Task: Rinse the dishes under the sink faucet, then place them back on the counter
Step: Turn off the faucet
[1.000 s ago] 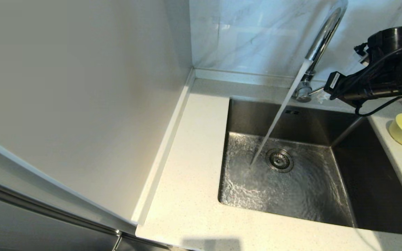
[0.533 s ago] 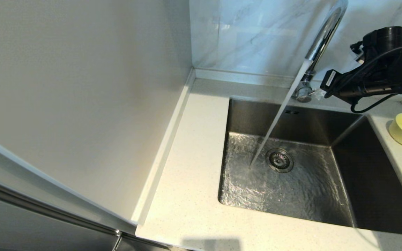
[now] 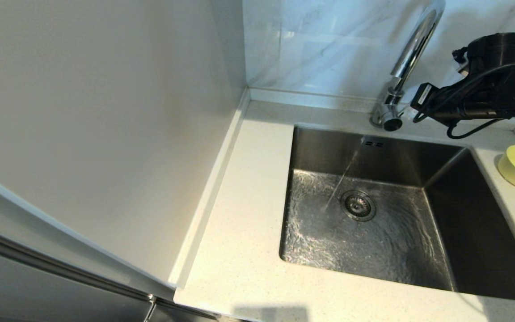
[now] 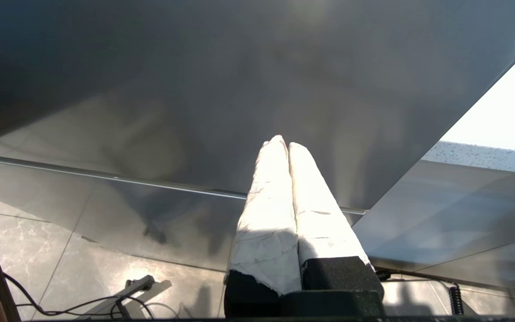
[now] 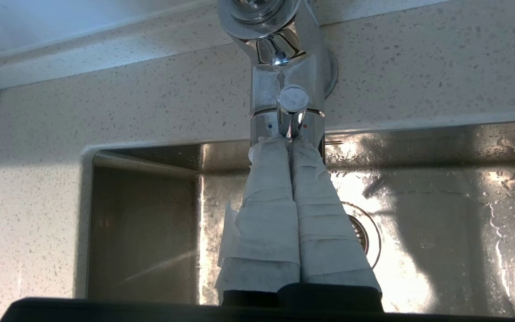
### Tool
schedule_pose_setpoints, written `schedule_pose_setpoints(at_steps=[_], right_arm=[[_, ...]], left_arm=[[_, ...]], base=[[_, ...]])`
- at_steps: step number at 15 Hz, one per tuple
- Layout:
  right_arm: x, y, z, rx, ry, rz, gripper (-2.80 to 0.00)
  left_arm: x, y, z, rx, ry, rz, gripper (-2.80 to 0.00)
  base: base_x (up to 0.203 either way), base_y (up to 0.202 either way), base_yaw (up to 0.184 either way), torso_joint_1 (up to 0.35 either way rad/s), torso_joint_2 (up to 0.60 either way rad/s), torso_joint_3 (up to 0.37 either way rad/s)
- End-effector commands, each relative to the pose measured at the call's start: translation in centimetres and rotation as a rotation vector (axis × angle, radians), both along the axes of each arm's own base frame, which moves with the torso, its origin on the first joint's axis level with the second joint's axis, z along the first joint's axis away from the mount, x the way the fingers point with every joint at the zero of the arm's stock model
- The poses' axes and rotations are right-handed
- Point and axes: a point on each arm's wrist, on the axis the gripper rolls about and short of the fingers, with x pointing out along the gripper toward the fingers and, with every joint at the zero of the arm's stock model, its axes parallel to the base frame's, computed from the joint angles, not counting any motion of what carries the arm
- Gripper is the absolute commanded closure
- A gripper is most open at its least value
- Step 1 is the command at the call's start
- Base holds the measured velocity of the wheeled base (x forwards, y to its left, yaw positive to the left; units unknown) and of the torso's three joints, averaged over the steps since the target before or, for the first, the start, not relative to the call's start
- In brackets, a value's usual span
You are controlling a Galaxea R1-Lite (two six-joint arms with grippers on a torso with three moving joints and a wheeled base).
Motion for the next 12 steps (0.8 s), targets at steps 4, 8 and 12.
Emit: schedule_pose_setpoints(at_steps=[4,8,12], right_arm=[[-1.3,-1.1,1.2,0.005,-0.015,-0.030,0.00],[-5.2,-1.0,1.9,-0.016,0.058,-0.028,0.00],[-10.7,-1.1,0.6,-0.188,0.285,-0.133,0.00]], left_arm=[[0.0,0.0,0.0,0.000,0.000,0.000,0.00],[0.0,0.0,0.0,0.000,0.000,0.000,0.00],[0.0,0.0,0.0,0.000,0.000,0.000,0.00]], base=[[0.000,0.000,0.000,0.000,0.00,0.000],[0.000,0.000,0.000,0.000,0.00,0.000],[0.000,0.000,0.000,0.000,0.00,0.000]])
